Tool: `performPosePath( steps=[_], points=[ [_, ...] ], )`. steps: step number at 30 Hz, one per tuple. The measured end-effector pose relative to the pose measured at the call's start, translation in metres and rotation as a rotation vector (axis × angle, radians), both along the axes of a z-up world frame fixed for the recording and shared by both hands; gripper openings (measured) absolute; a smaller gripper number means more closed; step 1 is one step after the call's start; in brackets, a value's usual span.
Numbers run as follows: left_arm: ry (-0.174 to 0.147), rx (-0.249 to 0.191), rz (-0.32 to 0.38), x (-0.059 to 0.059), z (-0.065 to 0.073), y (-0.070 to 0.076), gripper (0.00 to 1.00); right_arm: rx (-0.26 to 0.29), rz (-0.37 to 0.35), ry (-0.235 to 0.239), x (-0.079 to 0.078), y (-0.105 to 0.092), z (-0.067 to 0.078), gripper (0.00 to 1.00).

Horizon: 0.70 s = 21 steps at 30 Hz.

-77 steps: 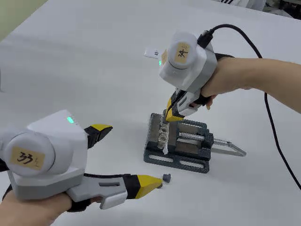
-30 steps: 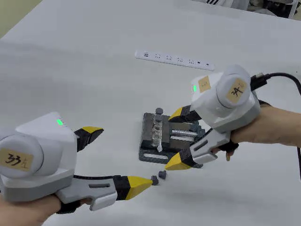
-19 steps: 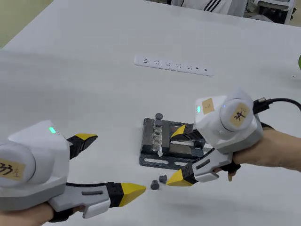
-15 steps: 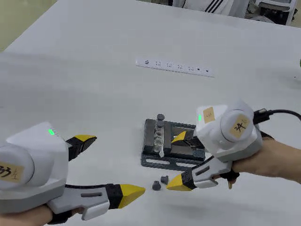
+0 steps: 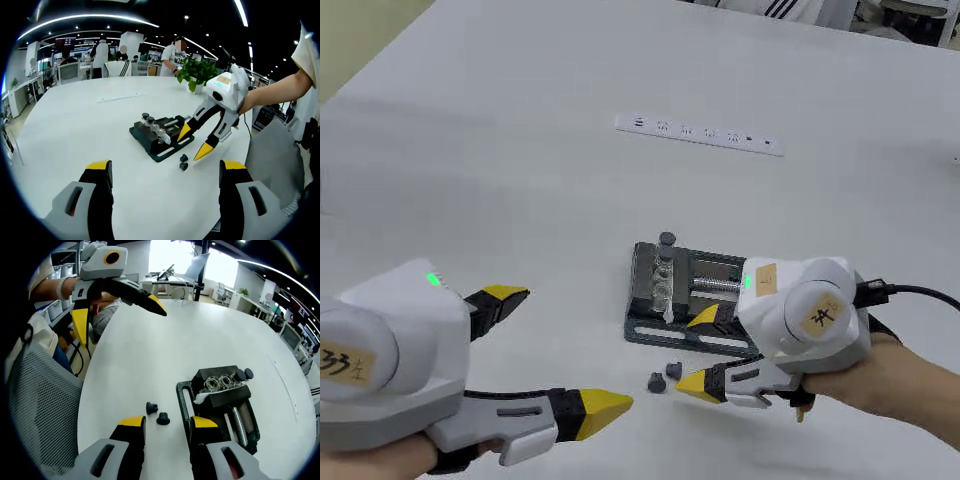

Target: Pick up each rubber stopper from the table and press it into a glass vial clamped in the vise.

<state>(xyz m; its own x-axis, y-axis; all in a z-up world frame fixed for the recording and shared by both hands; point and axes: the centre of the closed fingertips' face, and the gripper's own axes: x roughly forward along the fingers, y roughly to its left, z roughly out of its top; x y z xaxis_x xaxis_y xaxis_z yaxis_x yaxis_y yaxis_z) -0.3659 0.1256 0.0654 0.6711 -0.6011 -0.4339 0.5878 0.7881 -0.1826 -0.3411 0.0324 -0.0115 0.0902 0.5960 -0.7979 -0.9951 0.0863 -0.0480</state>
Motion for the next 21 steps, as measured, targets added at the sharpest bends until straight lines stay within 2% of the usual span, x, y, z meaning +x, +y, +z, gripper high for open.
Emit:
performPosePath(
  steps=[6,11,21],
  points=[
    [0.006,-0.006,0.002,0.000,-0.002,0.000,0.86,-0.006,-0.007,0.011,-0.005,-0.002,-0.009,0.25],
    [0.008,-0.007,0.005,0.000,-0.004,0.001,0.86,-0.004,-0.009,0.009,-0.005,0.000,-0.010,0.18],
    [0.016,-0.010,0.008,-0.001,-0.006,0.002,0.86,0.001,-0.017,0.015,-0.005,0.003,-0.013,0.12]
  ],
)
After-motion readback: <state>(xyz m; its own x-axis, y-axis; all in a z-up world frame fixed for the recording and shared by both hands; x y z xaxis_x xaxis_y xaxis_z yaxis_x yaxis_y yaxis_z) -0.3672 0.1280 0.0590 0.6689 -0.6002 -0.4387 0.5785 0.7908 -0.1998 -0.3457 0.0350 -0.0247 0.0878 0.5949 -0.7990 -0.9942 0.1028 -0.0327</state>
